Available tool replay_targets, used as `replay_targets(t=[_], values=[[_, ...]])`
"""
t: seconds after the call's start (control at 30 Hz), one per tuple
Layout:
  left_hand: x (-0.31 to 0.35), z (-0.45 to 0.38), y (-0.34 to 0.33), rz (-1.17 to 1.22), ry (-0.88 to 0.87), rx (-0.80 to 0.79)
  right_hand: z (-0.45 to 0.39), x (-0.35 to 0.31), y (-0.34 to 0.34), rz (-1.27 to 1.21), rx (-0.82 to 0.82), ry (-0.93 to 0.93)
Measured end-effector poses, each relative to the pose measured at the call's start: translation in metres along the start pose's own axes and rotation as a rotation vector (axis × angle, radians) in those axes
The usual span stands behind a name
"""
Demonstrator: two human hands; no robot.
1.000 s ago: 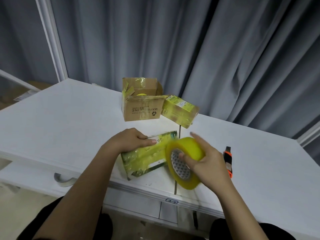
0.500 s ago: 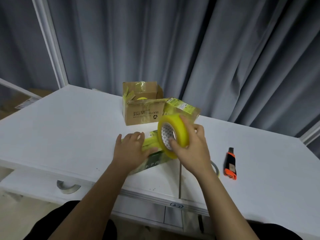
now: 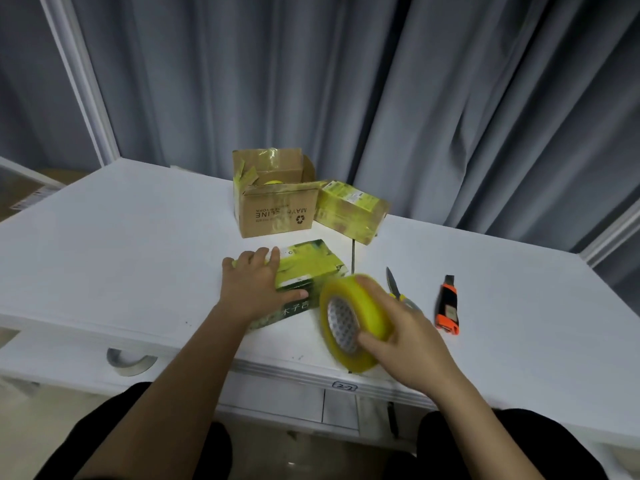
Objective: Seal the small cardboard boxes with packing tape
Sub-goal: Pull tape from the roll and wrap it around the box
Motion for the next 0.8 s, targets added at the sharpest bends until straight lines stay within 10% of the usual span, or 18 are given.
replay_targets(t=[0.6, 0.73, 0.8], values=[[0.024, -0.004, 0.012, 0.182, 0.026, 0.154, 0.004, 0.006, -0.015, -0.191, 0.068, 0.016], [0.029, 0.011, 0.044, 0.615, 0.097, 0.271, 0.003, 0.012, -0.010, -0.397, -0.030, 0.004], [0.043, 0.023, 0.049, 0.967, 0.065, 0.063, 0.001, 0.019, -0.007, -0.543, -0.013, -0.004]])
Point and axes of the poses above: each hand's wrist, its own z-axis away from the middle knuckle, its own y-axis out of the back of the hand, x = y × z, the point moved 6 cm from there along -z, towards the middle knuckle, and after that the axes turned 14 degrees about -z, right-handed, at the moved point
